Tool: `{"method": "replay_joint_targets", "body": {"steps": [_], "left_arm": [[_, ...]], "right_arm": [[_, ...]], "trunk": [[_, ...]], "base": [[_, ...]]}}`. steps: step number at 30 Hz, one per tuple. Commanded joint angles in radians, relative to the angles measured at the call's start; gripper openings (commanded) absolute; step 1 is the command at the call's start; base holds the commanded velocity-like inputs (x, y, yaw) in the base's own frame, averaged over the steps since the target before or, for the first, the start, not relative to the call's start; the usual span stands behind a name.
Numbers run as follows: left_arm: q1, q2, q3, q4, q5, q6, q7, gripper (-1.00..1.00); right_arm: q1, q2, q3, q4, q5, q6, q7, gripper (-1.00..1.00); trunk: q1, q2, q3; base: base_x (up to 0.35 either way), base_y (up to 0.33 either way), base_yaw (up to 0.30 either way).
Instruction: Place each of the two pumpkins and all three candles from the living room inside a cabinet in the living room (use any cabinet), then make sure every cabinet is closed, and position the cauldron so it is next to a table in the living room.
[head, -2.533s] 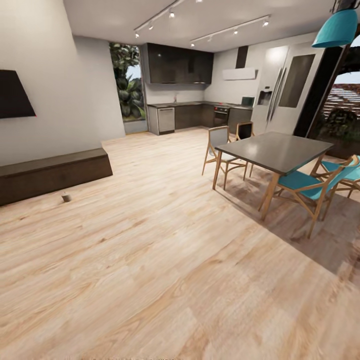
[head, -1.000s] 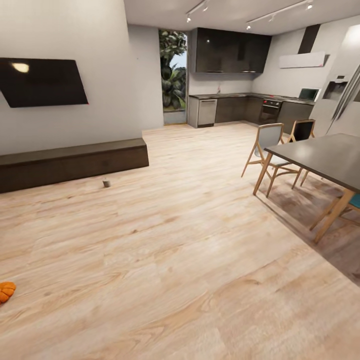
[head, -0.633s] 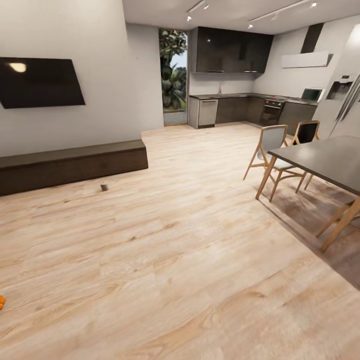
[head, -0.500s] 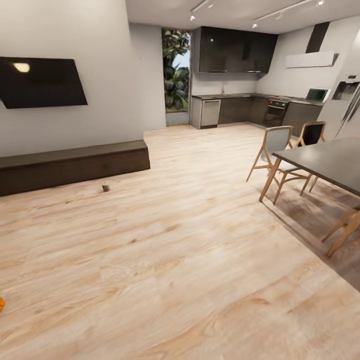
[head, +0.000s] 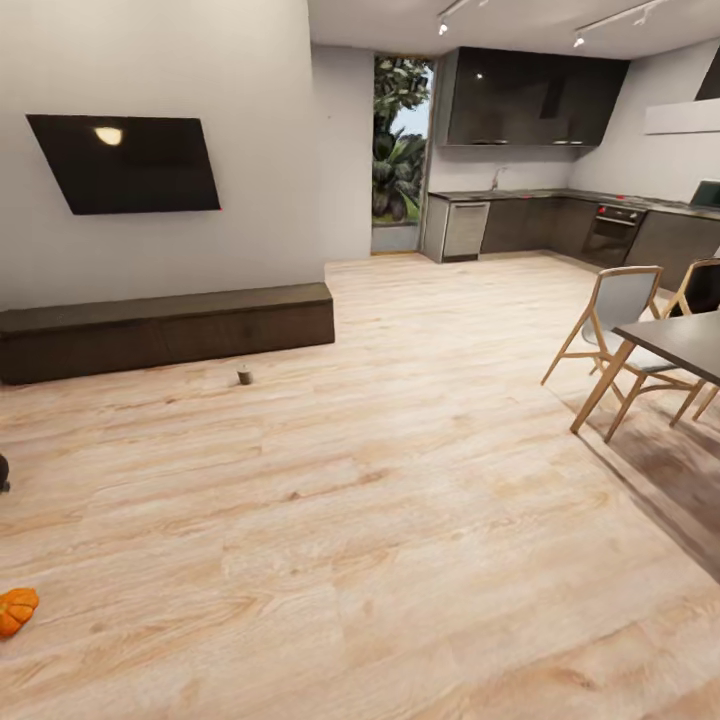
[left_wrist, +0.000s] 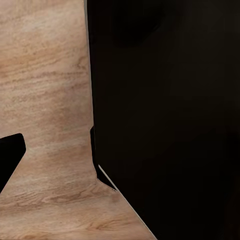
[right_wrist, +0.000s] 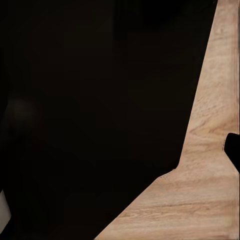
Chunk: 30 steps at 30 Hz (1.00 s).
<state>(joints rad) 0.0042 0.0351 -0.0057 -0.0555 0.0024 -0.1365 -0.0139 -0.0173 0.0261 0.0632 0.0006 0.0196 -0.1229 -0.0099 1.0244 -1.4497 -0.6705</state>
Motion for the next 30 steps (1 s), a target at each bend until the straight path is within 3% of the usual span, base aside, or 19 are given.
{"method": "replay_joint_targets", "body": {"steps": [1,30], "left_arm": [[0.000,0.000,0.000,-0.001,0.000,-0.002,-0.001,1.00],[0.000,0.000,0.000,-0.001,0.001,-0.002,-0.002,1.00]], "right_arm": [[0.000,0.000,0.006,0.001,0.002,-0.003,-0.001,1.00],[-0.001,0.000,0.006,0.001,0.002,-0.003,-0.001,1.00]], "trunk": [[0.001,0.000,-0.001],[0.001,0.000,-0.001]], "base": [[0.338,0.000,0.244],[0.338,0.000,0.244]]}}
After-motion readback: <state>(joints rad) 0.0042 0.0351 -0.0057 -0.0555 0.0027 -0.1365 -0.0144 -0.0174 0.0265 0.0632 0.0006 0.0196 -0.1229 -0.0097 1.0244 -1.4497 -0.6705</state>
